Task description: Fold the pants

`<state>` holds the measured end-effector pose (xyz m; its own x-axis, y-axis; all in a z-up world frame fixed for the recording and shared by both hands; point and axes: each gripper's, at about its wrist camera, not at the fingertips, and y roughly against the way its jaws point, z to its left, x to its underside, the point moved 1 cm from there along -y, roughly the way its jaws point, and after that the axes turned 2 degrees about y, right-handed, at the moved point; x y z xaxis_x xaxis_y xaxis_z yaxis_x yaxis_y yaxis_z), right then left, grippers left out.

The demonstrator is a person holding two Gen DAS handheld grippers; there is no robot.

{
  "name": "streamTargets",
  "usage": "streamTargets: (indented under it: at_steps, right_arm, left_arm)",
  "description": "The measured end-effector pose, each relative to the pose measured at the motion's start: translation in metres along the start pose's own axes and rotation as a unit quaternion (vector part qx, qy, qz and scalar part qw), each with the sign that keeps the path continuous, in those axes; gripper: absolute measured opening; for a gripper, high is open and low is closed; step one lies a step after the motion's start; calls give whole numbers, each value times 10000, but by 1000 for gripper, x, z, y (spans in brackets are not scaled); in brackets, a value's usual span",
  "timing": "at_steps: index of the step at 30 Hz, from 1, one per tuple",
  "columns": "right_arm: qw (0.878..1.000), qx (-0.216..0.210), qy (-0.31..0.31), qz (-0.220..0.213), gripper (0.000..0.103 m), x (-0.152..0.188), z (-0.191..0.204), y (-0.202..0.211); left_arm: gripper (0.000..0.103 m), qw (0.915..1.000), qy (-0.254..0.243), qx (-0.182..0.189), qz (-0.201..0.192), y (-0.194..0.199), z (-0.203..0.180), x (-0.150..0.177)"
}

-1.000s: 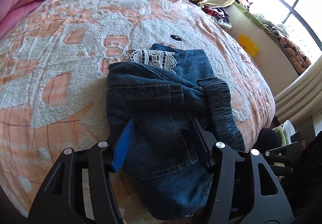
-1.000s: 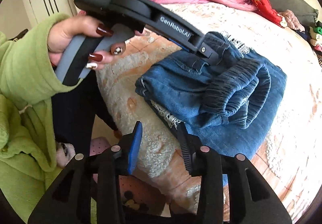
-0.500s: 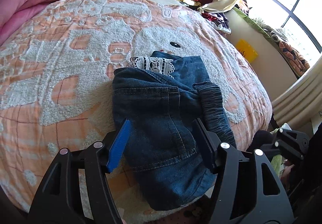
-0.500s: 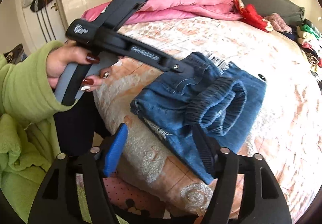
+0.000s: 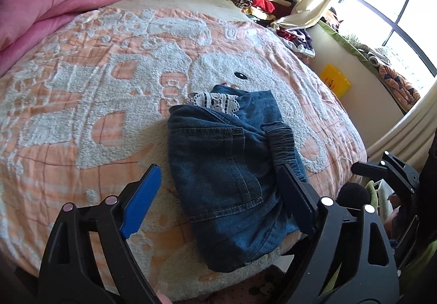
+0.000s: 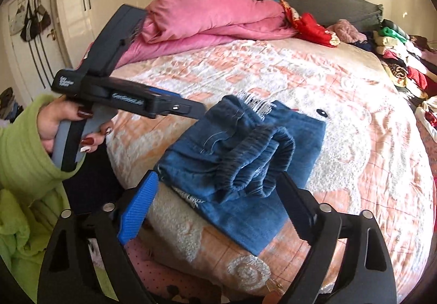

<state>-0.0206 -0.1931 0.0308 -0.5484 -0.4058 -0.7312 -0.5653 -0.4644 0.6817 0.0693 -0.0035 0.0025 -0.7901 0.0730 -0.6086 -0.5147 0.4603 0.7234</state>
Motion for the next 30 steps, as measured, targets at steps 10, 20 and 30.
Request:
streamTargets:
  at_steps: [10,20,30]
  right_arm:
    - [9977,383,-500,-233,93,-7,-22,7]
    - [9957,371,-829,-208,79,-52,-56,-18]
    - [9962,108,-273,815,36,-84,-64,-114]
  left_arm:
    - [89,9993,234,-255,-110,14,22,4]
    - [43,9996,249,-82,-99,6,13,13]
    - [24,9961,-394,170,775,-41,-29,51]
